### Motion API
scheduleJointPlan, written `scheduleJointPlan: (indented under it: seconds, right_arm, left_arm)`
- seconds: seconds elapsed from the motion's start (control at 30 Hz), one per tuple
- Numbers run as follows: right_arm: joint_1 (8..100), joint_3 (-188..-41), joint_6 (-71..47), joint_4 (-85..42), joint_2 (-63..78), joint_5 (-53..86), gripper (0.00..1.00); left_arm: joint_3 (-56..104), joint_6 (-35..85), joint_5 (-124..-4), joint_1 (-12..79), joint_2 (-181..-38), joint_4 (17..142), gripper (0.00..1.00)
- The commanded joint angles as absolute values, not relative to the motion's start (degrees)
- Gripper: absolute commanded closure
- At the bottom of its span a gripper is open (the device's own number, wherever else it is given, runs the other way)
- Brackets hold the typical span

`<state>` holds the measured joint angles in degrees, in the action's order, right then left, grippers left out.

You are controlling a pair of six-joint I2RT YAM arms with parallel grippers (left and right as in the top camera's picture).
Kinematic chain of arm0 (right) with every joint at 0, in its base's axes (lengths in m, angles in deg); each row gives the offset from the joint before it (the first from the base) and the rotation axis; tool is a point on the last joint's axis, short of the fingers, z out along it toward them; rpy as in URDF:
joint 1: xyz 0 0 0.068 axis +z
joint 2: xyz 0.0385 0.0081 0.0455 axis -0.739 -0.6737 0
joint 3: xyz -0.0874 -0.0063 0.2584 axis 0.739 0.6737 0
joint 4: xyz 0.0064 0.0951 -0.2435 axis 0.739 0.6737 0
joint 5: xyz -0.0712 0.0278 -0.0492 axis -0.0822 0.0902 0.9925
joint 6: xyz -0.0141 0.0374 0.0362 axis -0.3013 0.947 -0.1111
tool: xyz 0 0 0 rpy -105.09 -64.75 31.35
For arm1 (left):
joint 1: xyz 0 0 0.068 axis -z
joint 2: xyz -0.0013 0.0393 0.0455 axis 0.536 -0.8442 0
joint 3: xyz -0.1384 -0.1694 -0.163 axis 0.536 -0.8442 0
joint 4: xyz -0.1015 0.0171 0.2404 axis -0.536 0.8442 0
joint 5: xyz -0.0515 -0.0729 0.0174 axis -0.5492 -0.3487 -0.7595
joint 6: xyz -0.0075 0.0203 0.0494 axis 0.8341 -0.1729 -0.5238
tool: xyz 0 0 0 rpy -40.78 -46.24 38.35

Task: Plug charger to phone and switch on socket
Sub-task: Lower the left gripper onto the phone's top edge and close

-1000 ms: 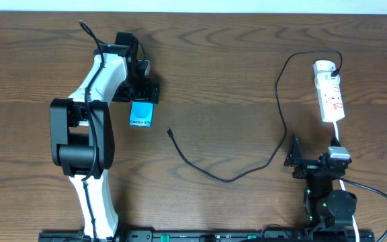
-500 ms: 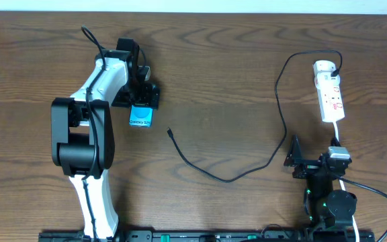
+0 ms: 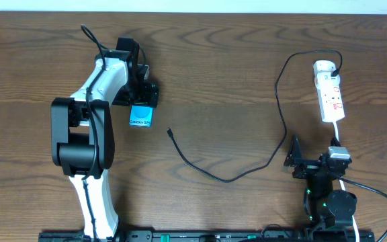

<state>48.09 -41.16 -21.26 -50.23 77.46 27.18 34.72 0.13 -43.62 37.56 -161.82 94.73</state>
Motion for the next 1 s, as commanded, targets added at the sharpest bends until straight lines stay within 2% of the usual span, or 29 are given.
scheduleJointPlan:
  seconds: [0.0, 0.97]
  right_arm:
    - [48.40, -41.10, -20.80, -49.99, 77.83, 27.83, 0.01]
    - [48.40, -41.10, -20.80, -50.01, 77.83, 27.83, 0.01]
  left_arm:
    - [34.35, -0.64, -41.19, 37.37, -162.56, 94.82, 0.02]
    - [34.35, -0.27, -42.75, 40.27, -162.56, 94.62, 0.02]
